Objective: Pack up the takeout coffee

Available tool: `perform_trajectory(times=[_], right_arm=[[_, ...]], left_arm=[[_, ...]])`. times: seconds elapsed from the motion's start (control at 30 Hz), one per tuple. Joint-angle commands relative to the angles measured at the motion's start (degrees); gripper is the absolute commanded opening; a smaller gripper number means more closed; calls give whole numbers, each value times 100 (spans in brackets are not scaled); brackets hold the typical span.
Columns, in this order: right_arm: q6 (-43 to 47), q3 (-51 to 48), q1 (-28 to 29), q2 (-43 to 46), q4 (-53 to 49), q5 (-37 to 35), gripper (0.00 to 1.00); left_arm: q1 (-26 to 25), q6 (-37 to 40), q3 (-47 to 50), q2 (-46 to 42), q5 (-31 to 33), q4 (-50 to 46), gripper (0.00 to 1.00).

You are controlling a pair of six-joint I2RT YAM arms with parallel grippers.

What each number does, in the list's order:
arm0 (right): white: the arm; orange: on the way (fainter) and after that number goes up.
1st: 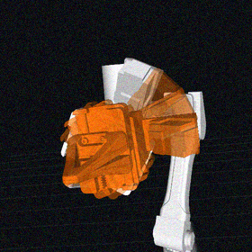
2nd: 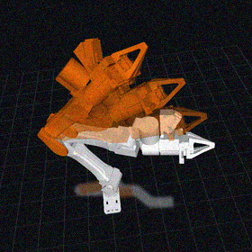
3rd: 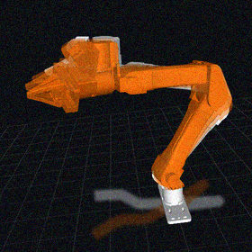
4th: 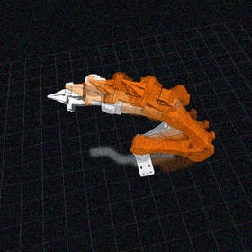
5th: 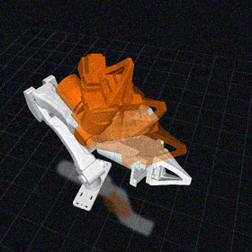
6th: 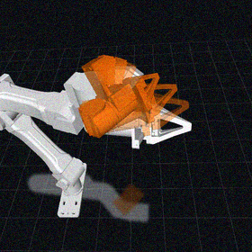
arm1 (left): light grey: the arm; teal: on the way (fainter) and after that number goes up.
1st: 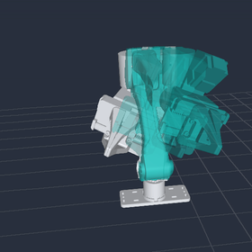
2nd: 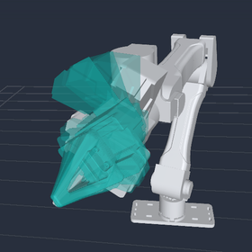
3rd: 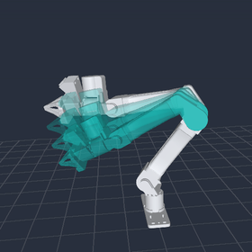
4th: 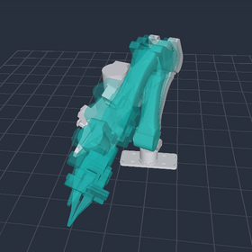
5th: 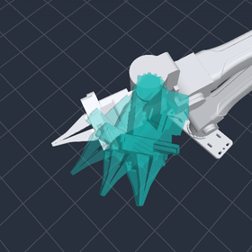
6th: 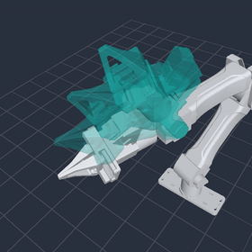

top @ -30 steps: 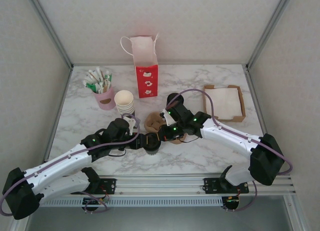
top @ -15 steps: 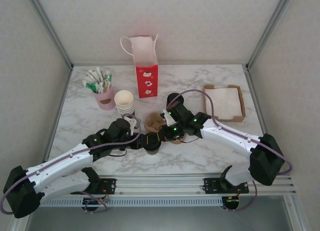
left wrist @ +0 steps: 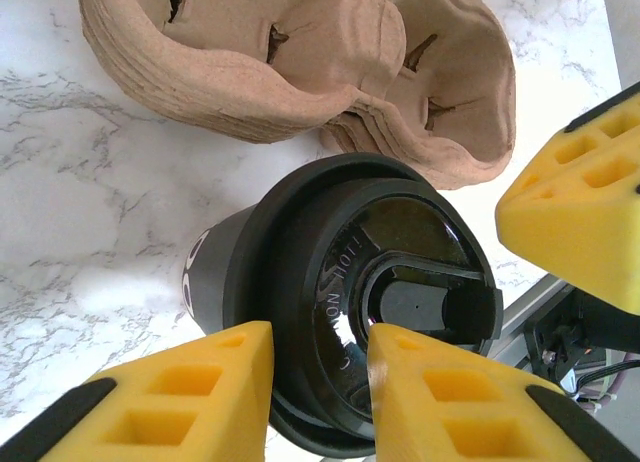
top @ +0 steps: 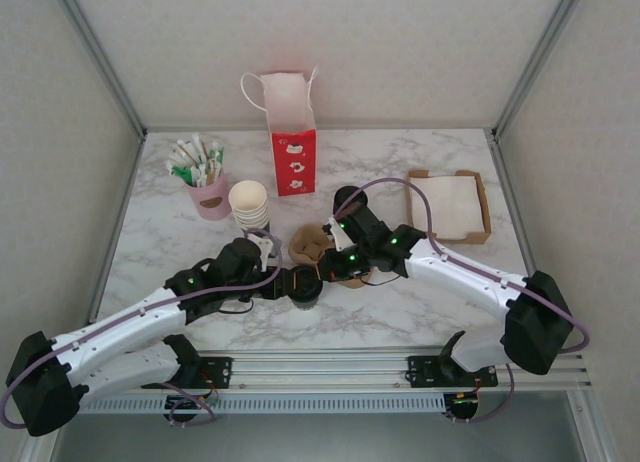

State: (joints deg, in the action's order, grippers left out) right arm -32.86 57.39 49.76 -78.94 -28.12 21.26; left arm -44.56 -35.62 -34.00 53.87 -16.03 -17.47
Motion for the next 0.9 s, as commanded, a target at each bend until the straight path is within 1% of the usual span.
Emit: perform_trajectory(times=[0.0, 0.17, 0.3, 0.57, 0.73, 0.87], right_arm=[[-45, -17, -19, 203, -123, -147, 0], [-49, -56, -19, 160, -247, -303, 0], [-97, -120, -37, 82, -245, -307, 0], [-111, -164, -45, -54, -112, -178, 0], [-115, -175, -43, -164, -16, -77, 0], [-115, -201, -45, -240, 44, -8, 0]], left_arm=[[-62, -32, -5, -190, 230, -68, 33], [-44, -103, -28, -340, 321, -109, 39], [34, -169, -19, -388, 504, -228, 37], [297, -279, 180, -181, 153, -79, 34], [370, -323, 330, -76, -111, 110, 32], [400, -307, 367, -21, -114, 104, 32]])
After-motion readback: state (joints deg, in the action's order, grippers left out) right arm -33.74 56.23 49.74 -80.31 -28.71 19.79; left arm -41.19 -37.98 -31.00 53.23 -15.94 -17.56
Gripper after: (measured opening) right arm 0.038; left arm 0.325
